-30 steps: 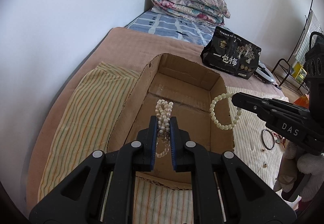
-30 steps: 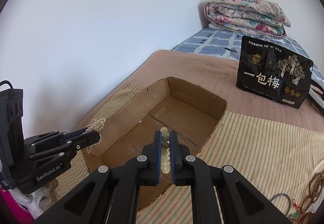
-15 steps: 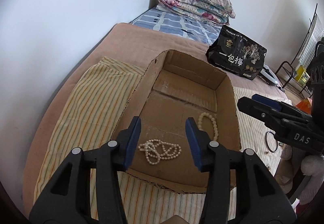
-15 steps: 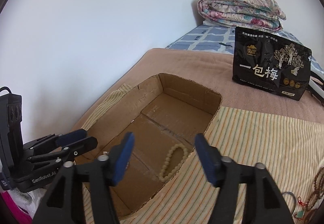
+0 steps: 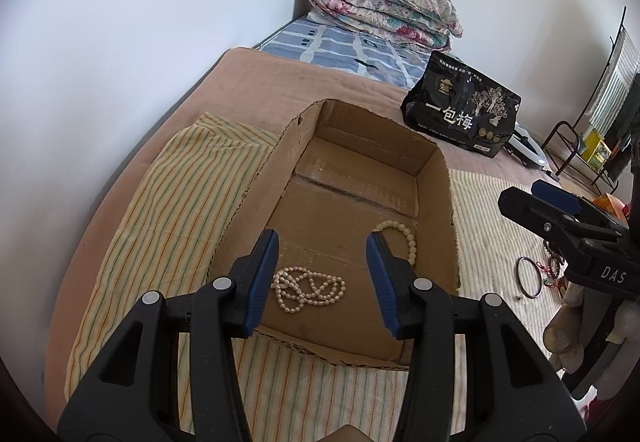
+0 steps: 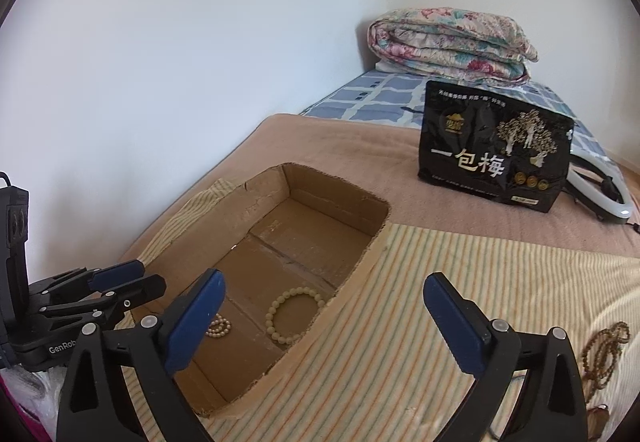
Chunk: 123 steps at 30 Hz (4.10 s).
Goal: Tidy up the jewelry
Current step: 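Move both tools back over the remaining jewelry on the bed, then grasp the blue bangle with the left tool while the right tool grasps the red-strap watch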
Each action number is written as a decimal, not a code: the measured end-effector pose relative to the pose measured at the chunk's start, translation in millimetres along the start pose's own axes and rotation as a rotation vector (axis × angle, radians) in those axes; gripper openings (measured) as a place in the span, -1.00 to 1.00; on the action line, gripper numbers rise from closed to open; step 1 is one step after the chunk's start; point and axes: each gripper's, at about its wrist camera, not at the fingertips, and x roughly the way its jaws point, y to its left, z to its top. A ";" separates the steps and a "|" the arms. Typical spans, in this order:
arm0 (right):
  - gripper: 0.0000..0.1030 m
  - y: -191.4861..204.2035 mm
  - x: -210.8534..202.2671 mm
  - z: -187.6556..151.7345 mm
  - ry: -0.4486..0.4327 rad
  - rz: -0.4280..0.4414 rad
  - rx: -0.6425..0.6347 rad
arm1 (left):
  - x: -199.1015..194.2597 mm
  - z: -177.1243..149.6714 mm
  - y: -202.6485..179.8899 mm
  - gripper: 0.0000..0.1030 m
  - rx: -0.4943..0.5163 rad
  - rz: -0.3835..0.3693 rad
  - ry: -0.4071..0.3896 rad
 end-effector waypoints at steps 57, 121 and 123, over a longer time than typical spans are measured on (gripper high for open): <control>0.99 -241.7 -160.7 -114.8 0.058 -0.331 0.188 | 72.2 -65.5 -274.9 0.53 0.345 -0.319 0.245; 0.17 -239.8 -98.5 -153.7 0.204 -0.211 0.167 | 106.8 -76.0 -300.7 0.45 0.395 -0.210 0.204; 0.17 -238.1 -102.7 -151.2 0.195 -0.213 0.166 | 101.3 -73.6 -298.5 0.45 0.389 -0.213 0.195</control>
